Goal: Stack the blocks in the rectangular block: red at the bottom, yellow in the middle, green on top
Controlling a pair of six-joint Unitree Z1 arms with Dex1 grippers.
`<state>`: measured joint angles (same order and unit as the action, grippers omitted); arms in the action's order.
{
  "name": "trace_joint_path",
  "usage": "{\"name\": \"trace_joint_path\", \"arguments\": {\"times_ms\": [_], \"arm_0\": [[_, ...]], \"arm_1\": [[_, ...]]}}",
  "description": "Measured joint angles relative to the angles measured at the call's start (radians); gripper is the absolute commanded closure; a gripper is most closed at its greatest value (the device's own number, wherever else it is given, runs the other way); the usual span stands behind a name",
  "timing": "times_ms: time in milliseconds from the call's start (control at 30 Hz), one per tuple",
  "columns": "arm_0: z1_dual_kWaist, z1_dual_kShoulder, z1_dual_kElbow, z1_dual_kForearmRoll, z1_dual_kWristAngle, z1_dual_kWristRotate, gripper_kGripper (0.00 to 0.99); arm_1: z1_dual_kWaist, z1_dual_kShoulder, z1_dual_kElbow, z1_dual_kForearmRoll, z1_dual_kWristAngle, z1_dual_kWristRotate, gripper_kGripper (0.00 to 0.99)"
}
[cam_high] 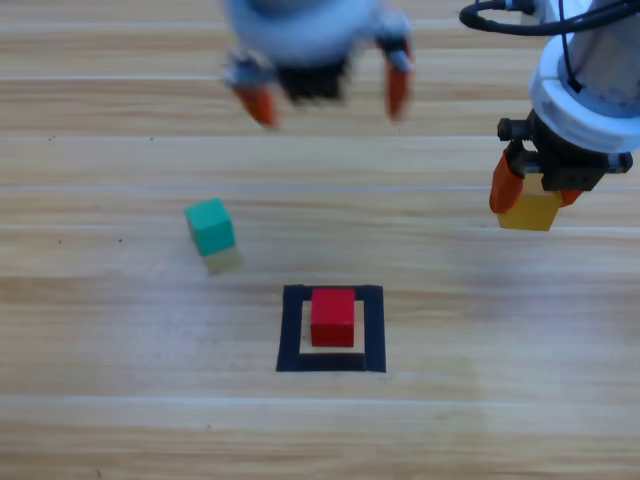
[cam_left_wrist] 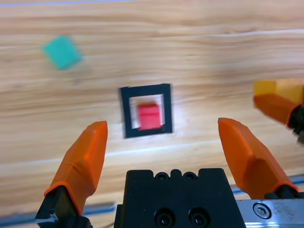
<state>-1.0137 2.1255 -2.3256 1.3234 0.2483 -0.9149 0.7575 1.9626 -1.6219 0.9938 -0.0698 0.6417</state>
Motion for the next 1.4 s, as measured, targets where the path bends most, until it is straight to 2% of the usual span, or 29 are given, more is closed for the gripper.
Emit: {"name": "trace_joint_path", "arguments": {"times_ms": [133,267,400,533,600,733,1067,1400], "arm_0": [[0.039,-0.132,0.216,0.006,0.028,0.01,0.0],[0.11,-0.143,0.418,-0.012,0.061,0.053,0.0],[0.195,-0.205,0.722,-0.216,0.064,0.195,0.0],[0.299,-0.289,0.9,-0.362,0.032,0.331,0.0],[0.349,-0.336,0.955,-0.421,-0.004,0.409,0.0],[0.436,-0.389,1.002,-0.448,-0.065,0.506,0.0],[0.51,-0.393,1.004,-0.455,-0.206,0.644,0.0],[0.536,-0.401,1.046,-0.491,-0.221,0.644,0.0]], "arm_1": [[0.032,0.002,-0.015,0.01,-0.001,0.042,0.976],[0.097,0.055,-0.086,0.03,-0.007,0.09,0.975],[0.173,0.151,-0.202,0.076,-0.01,0.136,0.975],[0.235,0.234,-0.273,0.099,-0.011,0.149,0.975],[0.258,0.272,-0.316,0.117,-0.011,0.163,0.975],[0.29,0.342,-0.421,0.152,-0.017,0.173,0.969],[0.312,0.389,-0.45,0.167,-0.069,0.217,0.967],[0.312,0.416,-0.485,0.167,-0.085,0.229,0.967]]}}
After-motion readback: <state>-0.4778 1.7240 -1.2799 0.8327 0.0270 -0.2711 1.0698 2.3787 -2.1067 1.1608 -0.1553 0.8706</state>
